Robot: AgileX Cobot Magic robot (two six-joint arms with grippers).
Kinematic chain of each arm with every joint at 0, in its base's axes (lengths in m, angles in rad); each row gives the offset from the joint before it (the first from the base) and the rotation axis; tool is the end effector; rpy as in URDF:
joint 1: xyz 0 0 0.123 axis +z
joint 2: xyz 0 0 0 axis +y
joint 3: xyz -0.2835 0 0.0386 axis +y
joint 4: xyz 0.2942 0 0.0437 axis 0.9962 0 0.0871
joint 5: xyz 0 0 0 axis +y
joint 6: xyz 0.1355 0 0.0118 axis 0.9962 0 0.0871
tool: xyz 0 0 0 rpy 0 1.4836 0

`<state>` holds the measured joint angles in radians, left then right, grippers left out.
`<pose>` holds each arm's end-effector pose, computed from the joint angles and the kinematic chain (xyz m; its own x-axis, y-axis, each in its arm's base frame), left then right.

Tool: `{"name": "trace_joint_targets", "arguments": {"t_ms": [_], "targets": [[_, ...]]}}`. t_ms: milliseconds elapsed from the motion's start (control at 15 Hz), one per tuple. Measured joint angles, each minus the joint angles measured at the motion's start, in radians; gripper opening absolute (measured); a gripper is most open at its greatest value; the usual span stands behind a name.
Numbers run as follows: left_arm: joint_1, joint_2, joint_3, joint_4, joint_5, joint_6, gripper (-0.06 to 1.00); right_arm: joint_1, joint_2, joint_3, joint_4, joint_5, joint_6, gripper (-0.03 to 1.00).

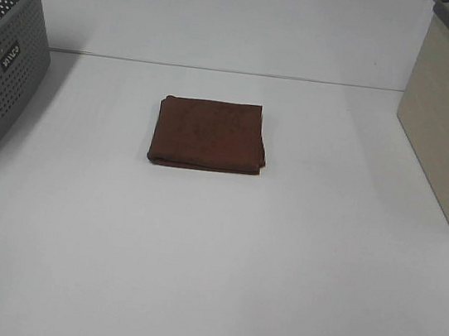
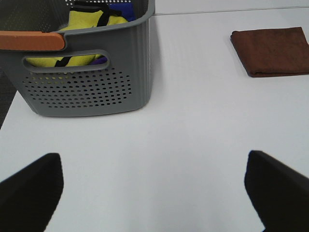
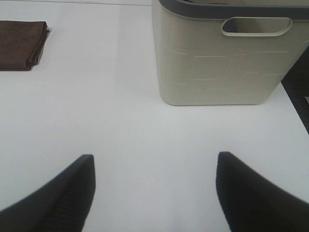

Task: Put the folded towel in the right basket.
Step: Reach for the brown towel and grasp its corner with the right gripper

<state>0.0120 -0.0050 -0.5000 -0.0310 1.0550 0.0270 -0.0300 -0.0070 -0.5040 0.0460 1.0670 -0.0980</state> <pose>0.0743 -0.0028 0.2800 -0.4461 0.0063 -0.8950 0.0174 0.9998 -0.0016 0.0729 0.0033 0.2802 -0.4495 -0.0622 -0.8911 -0.0401 0.9980 -0.0494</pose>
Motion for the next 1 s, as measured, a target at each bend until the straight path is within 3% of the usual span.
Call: {"name": "trace_joint_targets", "arguments": {"t_ms": [1000], "targets": [[0.0,0.0,0.0,0.0,0.0,0.0,0.97,0.0,0.0,0.0,0.0,0.0,0.0,0.67]]}}
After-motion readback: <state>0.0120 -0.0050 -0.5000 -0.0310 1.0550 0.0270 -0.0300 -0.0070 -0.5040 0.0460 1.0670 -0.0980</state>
